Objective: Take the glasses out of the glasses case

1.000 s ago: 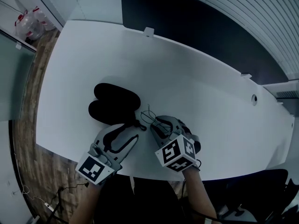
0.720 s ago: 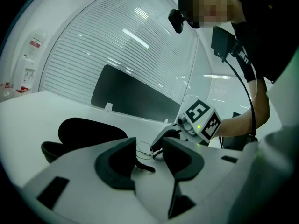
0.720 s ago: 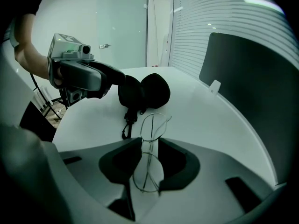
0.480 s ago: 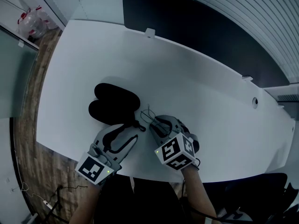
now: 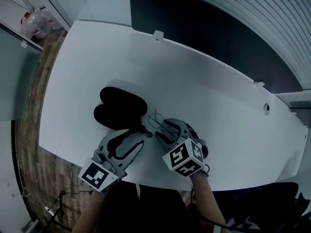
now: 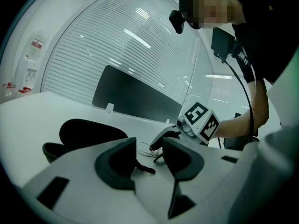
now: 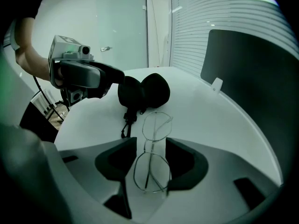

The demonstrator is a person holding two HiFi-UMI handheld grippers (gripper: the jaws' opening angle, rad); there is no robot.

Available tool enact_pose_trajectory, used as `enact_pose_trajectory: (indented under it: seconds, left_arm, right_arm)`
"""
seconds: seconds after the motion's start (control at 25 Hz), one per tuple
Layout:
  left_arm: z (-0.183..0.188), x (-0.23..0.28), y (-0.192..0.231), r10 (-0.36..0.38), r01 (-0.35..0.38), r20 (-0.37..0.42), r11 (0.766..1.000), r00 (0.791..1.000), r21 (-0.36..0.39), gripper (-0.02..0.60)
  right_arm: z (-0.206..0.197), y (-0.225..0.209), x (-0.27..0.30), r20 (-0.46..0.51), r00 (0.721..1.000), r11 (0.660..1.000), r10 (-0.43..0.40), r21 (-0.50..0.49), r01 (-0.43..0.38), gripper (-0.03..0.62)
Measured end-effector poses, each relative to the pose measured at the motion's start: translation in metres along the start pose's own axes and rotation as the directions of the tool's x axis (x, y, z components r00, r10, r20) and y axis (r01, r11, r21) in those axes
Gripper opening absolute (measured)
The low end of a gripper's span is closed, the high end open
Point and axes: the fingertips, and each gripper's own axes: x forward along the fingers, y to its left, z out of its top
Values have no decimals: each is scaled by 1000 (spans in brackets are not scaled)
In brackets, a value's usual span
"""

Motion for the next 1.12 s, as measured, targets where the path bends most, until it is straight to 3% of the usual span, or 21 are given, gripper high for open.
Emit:
enact_pose_trajectory:
  seconds: [0.4,0.72,0.88,1.12]
  left_arm:
    - [9,-1,-2,-3,3,11,1000,1000,18,167]
    - [34,-2,-12,-46,45,3,997,999,60,150]
    - [48,-6,-16,-27,24,45,998,999,62,150]
    - [67,-15,-19,-9,5,46,995,999,97,150]
  right_arm:
    - [19,-2,-19,48,998,1000,-29,-8,30,210]
    - [46,1,-41,160,987,999,-30,37,24,207]
    - [53,2,-51,195,980,999,-22,51,13,202]
    - [61,6,-66,229,973,999,-13,50,2,190]
